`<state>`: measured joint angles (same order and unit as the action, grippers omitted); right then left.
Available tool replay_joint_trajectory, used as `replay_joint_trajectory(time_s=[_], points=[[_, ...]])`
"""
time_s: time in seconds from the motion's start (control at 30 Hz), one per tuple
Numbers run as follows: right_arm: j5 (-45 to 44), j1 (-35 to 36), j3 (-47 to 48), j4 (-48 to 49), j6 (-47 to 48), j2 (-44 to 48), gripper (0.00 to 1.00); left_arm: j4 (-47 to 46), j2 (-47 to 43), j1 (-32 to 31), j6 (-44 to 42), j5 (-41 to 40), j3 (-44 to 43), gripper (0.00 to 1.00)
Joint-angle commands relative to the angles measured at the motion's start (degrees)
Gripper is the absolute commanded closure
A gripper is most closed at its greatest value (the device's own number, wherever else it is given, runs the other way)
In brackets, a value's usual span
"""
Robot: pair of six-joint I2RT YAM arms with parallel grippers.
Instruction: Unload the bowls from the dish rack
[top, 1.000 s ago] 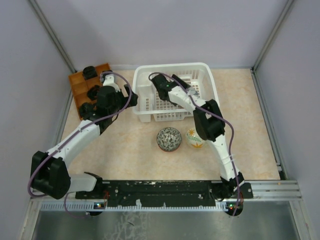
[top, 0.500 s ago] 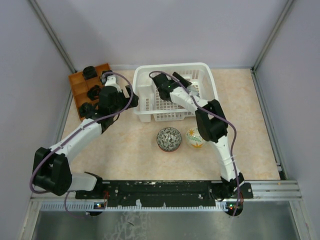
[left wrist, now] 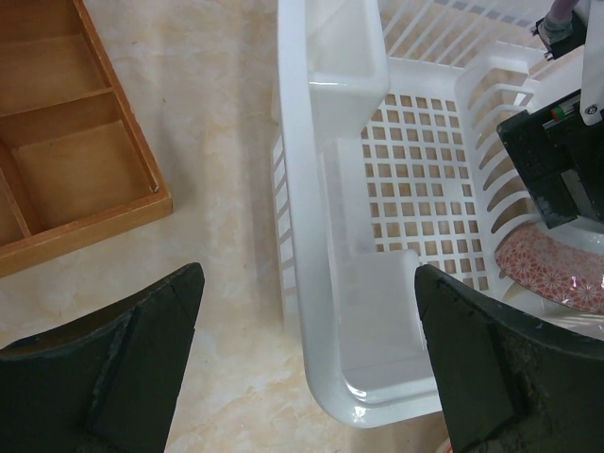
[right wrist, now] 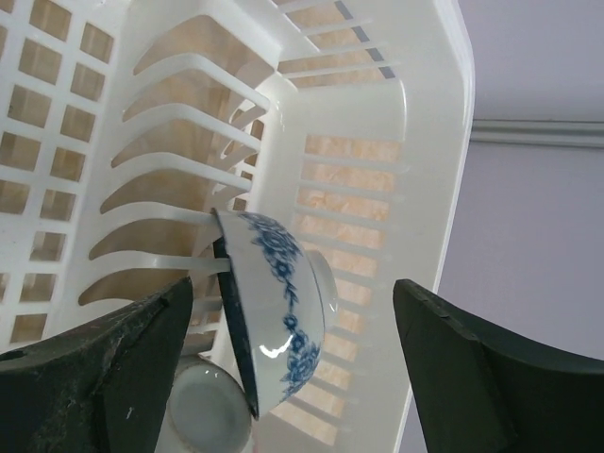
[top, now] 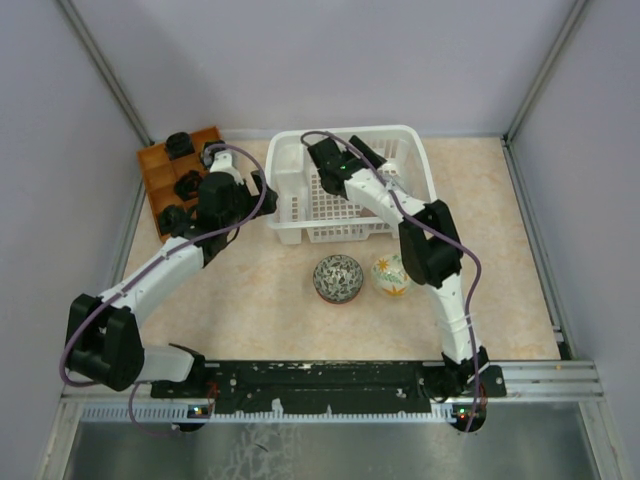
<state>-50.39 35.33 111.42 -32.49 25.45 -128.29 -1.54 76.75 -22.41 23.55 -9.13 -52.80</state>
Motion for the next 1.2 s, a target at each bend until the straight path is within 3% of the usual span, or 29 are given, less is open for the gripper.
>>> replay_joint_trajectory(time_s=[0.0,0.67,0.73,0.93,1.17], points=[[-2.69,-0.71,-0.61,0.94,-0.01,4.47,0.15,-1.65,0.15,-0.25,0.17,0.77,-0.55,0.02],[-7.08,-2.55,-8.99,-4.94,-9.67,10.96,0.22,-1.58,0.59,-0.23,-0.26,1.0,-1.34,0.02],[-7.43,-2.55,-8.88,-6.0,-10.6,11.04,0.28,-1.62,0.68,-0.26,-0.3,0.95,-1.43,0.02],[-6.02,-3.52,-6.56,-11.74,-15.81,9.61,0.57,-1.73,0.82,-0.24,-0.26,1.3,-1.52,0.02],[-5.16,-4.96,-4.7,-15.12,-19.69,7.76,0.57,-1.88,0.77,-0.24,-0.32,1.27,-1.09,0.02]])
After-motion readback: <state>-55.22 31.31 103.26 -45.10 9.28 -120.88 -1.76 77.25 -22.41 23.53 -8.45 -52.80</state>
